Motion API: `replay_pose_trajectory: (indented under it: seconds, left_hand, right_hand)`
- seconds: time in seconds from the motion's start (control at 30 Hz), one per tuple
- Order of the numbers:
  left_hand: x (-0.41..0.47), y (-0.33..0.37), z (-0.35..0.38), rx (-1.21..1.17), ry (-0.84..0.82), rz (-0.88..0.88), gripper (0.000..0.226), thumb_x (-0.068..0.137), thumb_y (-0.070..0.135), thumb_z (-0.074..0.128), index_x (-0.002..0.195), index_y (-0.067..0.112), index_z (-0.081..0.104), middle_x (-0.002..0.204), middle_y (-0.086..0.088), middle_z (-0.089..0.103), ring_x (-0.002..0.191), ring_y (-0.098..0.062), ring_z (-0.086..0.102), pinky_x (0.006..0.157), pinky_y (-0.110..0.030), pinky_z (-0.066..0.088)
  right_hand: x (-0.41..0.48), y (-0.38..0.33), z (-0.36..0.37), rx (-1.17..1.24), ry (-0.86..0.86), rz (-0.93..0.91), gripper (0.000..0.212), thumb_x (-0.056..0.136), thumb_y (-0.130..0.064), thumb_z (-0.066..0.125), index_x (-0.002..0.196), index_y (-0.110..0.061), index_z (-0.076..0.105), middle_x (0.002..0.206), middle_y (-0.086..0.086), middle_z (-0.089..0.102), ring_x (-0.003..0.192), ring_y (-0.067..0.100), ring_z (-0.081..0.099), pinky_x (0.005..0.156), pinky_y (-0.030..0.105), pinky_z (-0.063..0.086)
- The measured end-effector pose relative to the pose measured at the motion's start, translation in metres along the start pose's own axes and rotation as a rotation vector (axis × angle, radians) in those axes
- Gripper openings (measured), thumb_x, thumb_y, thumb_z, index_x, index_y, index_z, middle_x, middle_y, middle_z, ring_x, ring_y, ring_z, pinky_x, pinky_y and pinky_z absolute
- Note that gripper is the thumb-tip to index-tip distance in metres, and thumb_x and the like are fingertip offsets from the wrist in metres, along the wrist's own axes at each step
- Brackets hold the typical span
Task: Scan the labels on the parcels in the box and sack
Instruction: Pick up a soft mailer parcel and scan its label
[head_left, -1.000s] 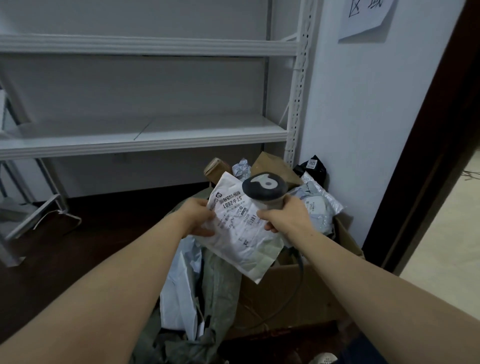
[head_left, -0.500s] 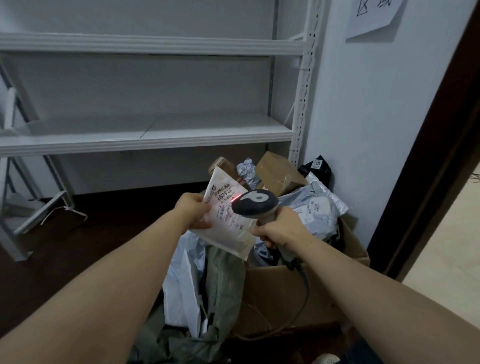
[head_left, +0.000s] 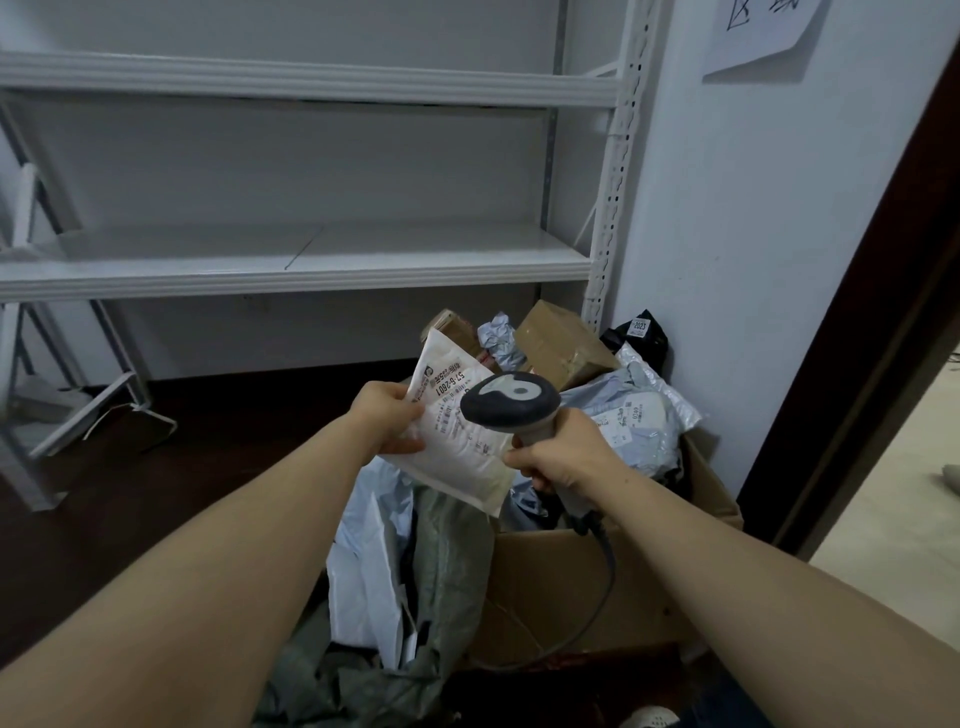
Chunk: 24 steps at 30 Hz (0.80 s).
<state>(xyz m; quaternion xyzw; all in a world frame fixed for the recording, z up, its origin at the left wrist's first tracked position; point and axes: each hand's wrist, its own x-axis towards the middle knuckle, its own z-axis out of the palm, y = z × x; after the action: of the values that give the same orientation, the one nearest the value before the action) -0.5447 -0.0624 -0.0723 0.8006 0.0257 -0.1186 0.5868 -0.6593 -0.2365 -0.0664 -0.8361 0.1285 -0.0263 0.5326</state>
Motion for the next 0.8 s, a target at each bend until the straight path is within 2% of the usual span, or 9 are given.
replay_pose_trajectory:
  seconds: [0.1,0.2,0.27,0.33,0.43,0.6,0.7,0.8]
  left_hand:
    - [0.001,0.000,0.000,-0.003,0.013,0.000,0.025,0.091,0.003,0.060,0.115,0.006,0.064,0.096,-0.007,0.059,0.102,-0.032,0.061,0.082,-0.047,0.056]
    - [0.005,-0.004,-0.005,0.017,0.071,0.016,0.015,0.089,0.000,0.059,0.101,0.006,0.067,0.086,-0.006,0.059,0.097,-0.032,0.061,0.083,-0.048,0.056]
    - [0.008,-0.006,-0.016,0.114,0.212,0.075,0.015,0.085,0.000,0.056,0.079,0.009,0.065,0.085,-0.011,0.063,0.092,-0.034,0.063,0.081,-0.048,0.057]
    - [0.009,-0.010,-0.030,0.273,0.371,0.119,0.018,0.082,0.003,0.051,0.072,0.014,0.063,0.085,-0.014,0.066,0.083,-0.033,0.063,0.073,-0.039,0.056]
    - [0.007,-0.021,-0.050,0.448,0.475,0.121,0.017,0.082,0.005,0.047,0.083,0.013,0.062,0.083,-0.012,0.066,0.080,-0.032,0.061,0.061,-0.033,0.046]
    - [0.022,-0.057,-0.053,0.598,0.502,0.049,0.020,0.084,0.006,0.045,0.091,0.010,0.063,0.091,-0.015,0.064,0.080,-0.033,0.060,0.059,-0.035,0.044]
    - [0.041,-0.083,-0.038,0.606,0.444,-0.039,0.021,0.086,0.009,0.047,0.099,0.010,0.063,0.096,-0.015,0.065,0.087,-0.035,0.063,0.067,-0.038,0.051]
    - [0.068,-0.114,-0.014,0.613,0.288,-0.208,0.025,0.089,0.013,0.050,0.111,0.007,0.060,0.108,-0.018,0.063,0.097,-0.037,0.063,0.082,-0.044,0.055]
  right_hand:
    - [0.000,-0.002,0.001,0.009,0.000,0.007,0.013,0.076,0.000,0.070,0.078,-0.006,0.059,0.061,0.005,0.058,0.034,0.004,0.048,0.041,0.018,0.042]
    - [0.000,-0.002,0.002,0.034,-0.001,0.013,0.013,0.077,-0.001,0.071,0.085,-0.004,0.061,0.061,0.006,0.059,0.036,0.007,0.048,0.040,0.019,0.043]
    - [0.001,-0.002,0.005,0.028,-0.009,0.012,0.012,0.077,-0.001,0.070,0.083,-0.005,0.060,0.060,0.007,0.060,0.037,0.009,0.048,0.041,0.019,0.044]
    - [0.006,0.000,0.010,0.032,0.000,0.020,0.014,0.079,-0.002,0.071,0.075,-0.006,0.059,0.058,0.007,0.060,0.035,0.009,0.048,0.041,0.020,0.044]
    - [0.017,0.004,0.023,0.039,0.001,0.053,0.016,0.081,-0.005,0.072,0.072,-0.005,0.059,0.059,0.009,0.061,0.034,0.009,0.049,0.041,0.023,0.045]
    - [0.038,0.017,0.050,0.021,-0.038,0.094,0.024,0.082,-0.007,0.071,0.063,-0.006,0.057,0.052,0.006,0.057,0.036,0.011,0.048,0.043,0.024,0.043]
    - [0.051,0.028,0.063,0.018,-0.076,0.116,0.024,0.083,-0.008,0.071,0.064,-0.007,0.057,0.055,0.007,0.058,0.042,0.015,0.050,0.049,0.028,0.045]
    - [0.064,0.042,0.069,0.028,-0.102,0.173,0.023,0.084,-0.008,0.070,0.065,-0.007,0.057,0.057,0.007,0.058,0.044,0.015,0.050,0.050,0.029,0.044]
